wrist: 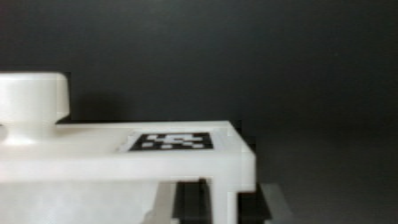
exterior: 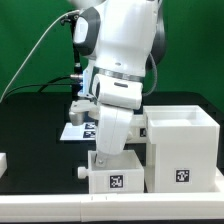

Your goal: Assemble drawer

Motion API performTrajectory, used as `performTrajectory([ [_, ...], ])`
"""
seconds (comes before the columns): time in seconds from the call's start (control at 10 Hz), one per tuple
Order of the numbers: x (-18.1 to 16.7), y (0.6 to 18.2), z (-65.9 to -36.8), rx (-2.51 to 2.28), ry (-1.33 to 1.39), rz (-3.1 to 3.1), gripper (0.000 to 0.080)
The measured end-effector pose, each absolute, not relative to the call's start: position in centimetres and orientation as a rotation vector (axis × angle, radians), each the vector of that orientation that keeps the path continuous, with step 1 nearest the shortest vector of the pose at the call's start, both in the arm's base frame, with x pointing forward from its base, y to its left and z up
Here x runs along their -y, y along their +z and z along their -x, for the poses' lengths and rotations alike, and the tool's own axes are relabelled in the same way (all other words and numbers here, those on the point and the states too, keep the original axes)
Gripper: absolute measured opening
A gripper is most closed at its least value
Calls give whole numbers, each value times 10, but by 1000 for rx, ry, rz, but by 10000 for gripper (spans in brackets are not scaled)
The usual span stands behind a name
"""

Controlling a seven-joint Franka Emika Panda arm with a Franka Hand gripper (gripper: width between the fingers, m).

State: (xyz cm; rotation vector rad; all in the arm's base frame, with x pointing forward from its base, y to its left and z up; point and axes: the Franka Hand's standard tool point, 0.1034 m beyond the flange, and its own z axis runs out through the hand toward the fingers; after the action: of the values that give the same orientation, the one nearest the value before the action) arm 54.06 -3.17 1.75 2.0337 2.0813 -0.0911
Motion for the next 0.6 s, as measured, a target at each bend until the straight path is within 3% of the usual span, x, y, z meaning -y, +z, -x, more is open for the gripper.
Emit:
performTrajectory([
  [0.6, 15, 24, -537, -1967, -285, -2159, 41],
])
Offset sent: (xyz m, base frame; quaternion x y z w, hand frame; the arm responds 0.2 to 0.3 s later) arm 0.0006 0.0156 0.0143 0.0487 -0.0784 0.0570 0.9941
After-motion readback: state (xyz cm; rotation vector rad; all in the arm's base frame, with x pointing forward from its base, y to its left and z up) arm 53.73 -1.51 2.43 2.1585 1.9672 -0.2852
